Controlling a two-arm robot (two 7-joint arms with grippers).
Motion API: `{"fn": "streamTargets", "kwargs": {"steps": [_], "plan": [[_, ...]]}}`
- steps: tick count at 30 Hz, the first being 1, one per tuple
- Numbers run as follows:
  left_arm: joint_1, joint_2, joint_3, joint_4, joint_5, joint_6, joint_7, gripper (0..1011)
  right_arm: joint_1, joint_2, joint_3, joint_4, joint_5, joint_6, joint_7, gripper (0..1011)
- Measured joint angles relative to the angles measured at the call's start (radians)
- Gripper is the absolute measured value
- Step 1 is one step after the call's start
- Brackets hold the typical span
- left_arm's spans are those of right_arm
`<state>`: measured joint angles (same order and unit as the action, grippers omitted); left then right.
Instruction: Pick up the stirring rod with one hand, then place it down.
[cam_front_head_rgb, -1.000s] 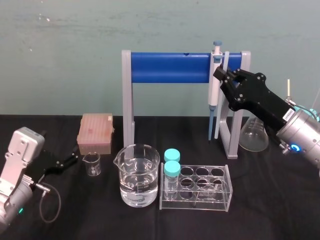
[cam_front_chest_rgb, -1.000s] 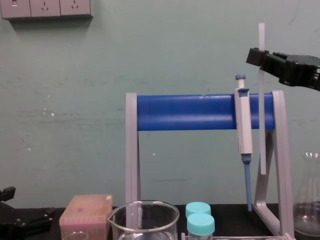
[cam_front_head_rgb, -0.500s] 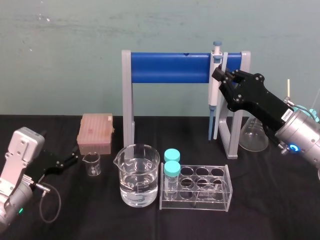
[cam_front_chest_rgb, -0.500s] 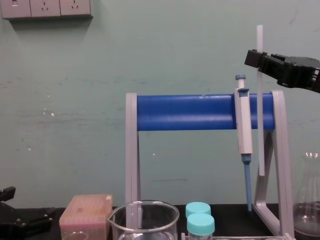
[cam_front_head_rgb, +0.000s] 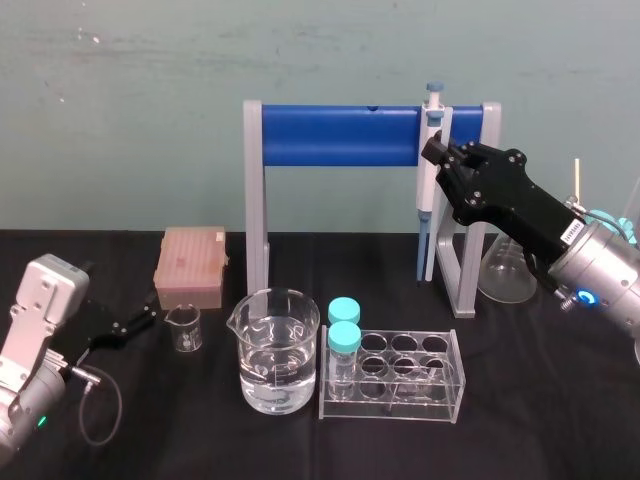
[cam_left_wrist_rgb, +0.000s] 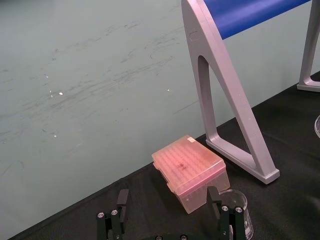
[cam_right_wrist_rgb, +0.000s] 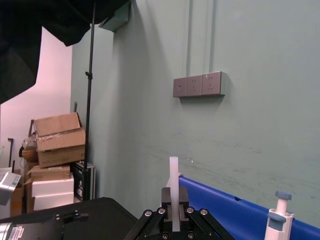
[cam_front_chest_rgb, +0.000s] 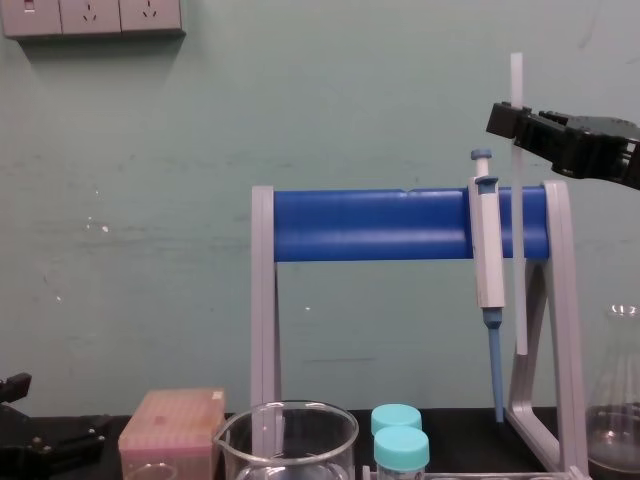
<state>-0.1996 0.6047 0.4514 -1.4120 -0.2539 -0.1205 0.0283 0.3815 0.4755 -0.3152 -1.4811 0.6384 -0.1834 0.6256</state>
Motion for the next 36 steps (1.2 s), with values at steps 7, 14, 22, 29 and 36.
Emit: {"fn": "streamTargets", "kwargs": {"steps": [7,14,22,29,36], "plan": [[0.0,0.0,0.0,0.0,0.0,0.0,0.0,1000,0.0,0.002,-0.001,0.0,0.002,0.0,0.003,71],[0.0,0.0,0.0,0.0,0.0,0.0,0.0,1000,-0.003,0.004,-0.001,-0.004,0.003,0.001,0.003,71],[0.0,0.0,0.0,0.0,0.0,0.0,0.0,1000,-0.005,0.006,-0.002,-0.004,0.004,0.002,0.004,71],[0.0,0.0,0.0,0.0,0.0,0.0,0.0,1000,-0.022,0.014,-0.013,-0.007,0.006,0.003,0.02,72],[0.0,0.0,0.0,0.0,0.0,0.0,0.0,1000,-0.055,0.028,-0.03,-0.022,0.01,0.007,0.036,71]]}}
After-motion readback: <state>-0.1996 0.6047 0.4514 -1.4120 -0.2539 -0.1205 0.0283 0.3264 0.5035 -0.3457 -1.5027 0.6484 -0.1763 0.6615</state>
